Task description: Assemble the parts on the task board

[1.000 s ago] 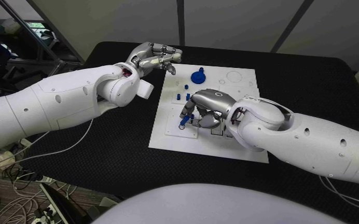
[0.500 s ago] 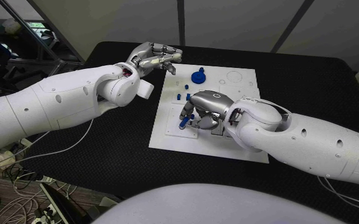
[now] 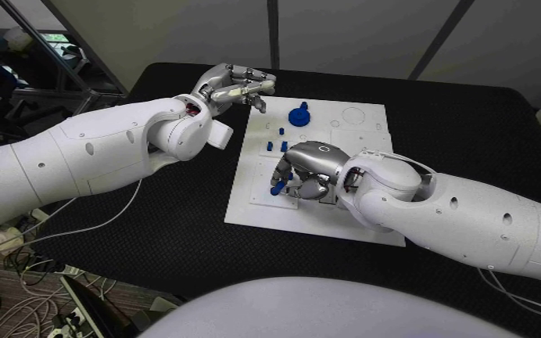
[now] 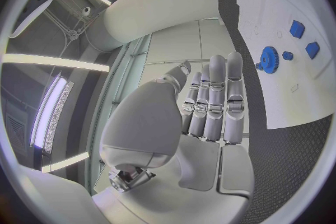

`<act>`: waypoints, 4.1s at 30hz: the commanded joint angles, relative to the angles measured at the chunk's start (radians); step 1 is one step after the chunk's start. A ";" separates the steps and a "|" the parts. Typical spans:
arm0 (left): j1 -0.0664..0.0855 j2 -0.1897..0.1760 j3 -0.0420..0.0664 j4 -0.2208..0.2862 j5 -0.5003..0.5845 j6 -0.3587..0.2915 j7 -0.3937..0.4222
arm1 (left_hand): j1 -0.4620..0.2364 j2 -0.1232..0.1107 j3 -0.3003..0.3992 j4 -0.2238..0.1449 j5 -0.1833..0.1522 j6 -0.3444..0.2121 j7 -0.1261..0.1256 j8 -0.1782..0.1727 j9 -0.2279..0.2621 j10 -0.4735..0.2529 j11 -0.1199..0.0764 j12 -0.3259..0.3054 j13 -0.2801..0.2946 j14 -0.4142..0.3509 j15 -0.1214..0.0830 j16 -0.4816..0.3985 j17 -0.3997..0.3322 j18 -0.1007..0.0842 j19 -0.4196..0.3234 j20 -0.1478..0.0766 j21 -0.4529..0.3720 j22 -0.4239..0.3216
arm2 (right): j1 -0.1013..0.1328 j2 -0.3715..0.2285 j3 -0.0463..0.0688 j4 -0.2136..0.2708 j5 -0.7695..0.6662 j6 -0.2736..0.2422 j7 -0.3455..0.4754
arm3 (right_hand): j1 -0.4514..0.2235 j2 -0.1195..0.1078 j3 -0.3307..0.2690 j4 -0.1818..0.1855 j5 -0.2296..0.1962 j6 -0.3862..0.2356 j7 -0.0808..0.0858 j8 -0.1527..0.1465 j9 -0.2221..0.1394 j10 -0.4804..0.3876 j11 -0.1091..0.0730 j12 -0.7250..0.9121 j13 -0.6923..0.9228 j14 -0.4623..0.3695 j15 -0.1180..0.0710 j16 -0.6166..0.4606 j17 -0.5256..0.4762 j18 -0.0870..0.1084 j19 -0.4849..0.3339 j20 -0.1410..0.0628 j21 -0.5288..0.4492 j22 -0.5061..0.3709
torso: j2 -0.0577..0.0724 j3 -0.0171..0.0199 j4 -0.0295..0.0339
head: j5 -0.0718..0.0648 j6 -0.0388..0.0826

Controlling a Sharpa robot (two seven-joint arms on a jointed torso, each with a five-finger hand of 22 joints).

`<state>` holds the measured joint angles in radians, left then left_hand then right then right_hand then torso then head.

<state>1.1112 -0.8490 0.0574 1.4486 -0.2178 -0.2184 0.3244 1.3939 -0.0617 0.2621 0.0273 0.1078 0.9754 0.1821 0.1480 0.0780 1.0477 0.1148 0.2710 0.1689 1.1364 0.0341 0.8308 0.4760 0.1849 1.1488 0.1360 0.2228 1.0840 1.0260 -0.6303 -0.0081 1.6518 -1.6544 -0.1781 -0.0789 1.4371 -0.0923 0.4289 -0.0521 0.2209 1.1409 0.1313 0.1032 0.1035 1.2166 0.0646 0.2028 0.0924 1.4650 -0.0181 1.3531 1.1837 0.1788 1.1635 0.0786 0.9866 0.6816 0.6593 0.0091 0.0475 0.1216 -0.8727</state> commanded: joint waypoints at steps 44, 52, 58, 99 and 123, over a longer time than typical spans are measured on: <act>0.002 0.001 0.001 -0.007 0.002 0.013 0.001 | 0.007 -0.002 -0.001 -0.002 0.000 -0.002 0.004 -0.002 -0.002 -0.005 0.002 0.007 0.001 -0.002 0.005 -0.006 -0.001 -0.004 0.008 0.001 -0.006 -0.001 | 0.000 -0.072 -0.004 0.080 0.053 -0.203 0.098 | -0.060 -0.057 -0.055 0.007 0.017 -0.237 0.009 -0.041 -0.035 -0.306 0.062 -0.081 -0.025 0.006 0.050 -0.035 -0.066 0.006 -0.081 0.051 -0.081 -0.122 | -0.002 0.0006 -0.0023 | -0.017 0.004; 0.002 -0.001 0.001 -0.006 0.002 0.013 0.001 | 0.007 -0.002 -0.001 -0.002 0.000 -0.002 0.004 -0.002 -0.002 -0.005 0.002 0.007 0.001 -0.002 0.005 -0.006 -0.001 -0.004 0.008 0.001 -0.006 -0.001 | 0.006 -0.209 0.024 0.141 0.256 -0.235 0.074 | -0.085 -0.022 -0.070 0.042 0.022 -0.150 0.041 0.001 -0.014 -0.087 0.029 0.064 0.017 0.009 0.029 -0.040 -0.076 0.009 -0.075 0.039 -0.086 -0.130 | -0.003 -0.0006 -0.0024 | -0.061 0.024; 0.001 -0.008 0.000 -0.002 0.002 0.009 0.002 | 0.006 -0.003 -0.001 -0.002 -0.001 -0.002 0.004 -0.002 -0.002 -0.005 0.002 0.007 0.001 -0.003 0.005 -0.006 -0.001 -0.004 0.008 0.001 -0.007 -0.001 | 0.008 -0.348 0.036 0.181 0.366 -0.249 0.017 | -0.156 -0.046 -0.143 0.095 0.020 -0.066 -0.019 0.064 0.018 0.099 -0.037 0.303 0.193 0.021 -0.029 -0.046 -0.074 0.005 -0.036 -0.011 -0.097 -0.138 | -0.007 0.0009 -0.0101 | -0.111 0.048; -0.005 -0.026 0.000 0.019 0.002 0.005 0.007 | 0.005 -0.003 -0.002 -0.001 -0.002 -0.003 0.004 -0.002 -0.002 -0.005 0.002 0.008 0.001 -0.003 0.006 -0.006 -0.001 -0.004 0.008 0.002 -0.007 -0.001 | -0.090 -0.474 0.032 0.263 0.055 -0.148 -0.439 | -0.260 -0.041 -0.530 0.345 0.274 -0.225 -0.032 0.322 0.175 0.241 -0.044 1.246 1.301 0.092 -0.030 0.189 0.326 -0.046 0.129 -0.021 0.104 0.147 | -0.022 -0.0077 -0.0257 | -0.232 0.042; -0.005 -0.028 0.000 0.020 0.002 0.007 0.007 | -0.002 -0.004 -0.007 0.004 -0.003 -0.003 0.004 -0.002 -0.002 -0.005 0.002 0.010 0.001 -0.003 0.007 -0.005 -0.001 -0.005 0.008 0.002 -0.008 -0.002 | -0.108 -0.410 0.014 0.203 0.025 -0.074 -0.463 | -0.267 -0.036 -0.564 0.345 0.251 -0.241 -0.034 0.358 0.193 0.235 -0.045 1.237 1.295 0.092 -0.031 0.189 0.326 -0.046 0.127 -0.021 0.102 0.145 | -0.023 -0.0092 -0.0248 | -0.223 0.028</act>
<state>1.1050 -0.8769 0.0566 1.4668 -0.2176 -0.2171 0.3213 1.3939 -0.0617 0.2594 0.0301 0.1078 0.9754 0.1821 0.1480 0.0767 1.0479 0.1148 0.2750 0.1688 1.1364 0.0341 0.8308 0.4760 0.1850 1.1488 0.1360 0.2190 1.0829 0.9210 -1.0426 0.0129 1.8576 -1.6126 -0.2926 -0.5285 1.1711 -0.1284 -0.1277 0.2923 0.4754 0.9040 0.0972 0.4615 0.3018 1.4576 0.0198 1.4431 1.3078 1.4650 -0.0536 1.5419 1.3078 0.1398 1.2904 0.0551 1.0891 0.8278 0.6368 0.0008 0.0222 -0.1026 -0.8436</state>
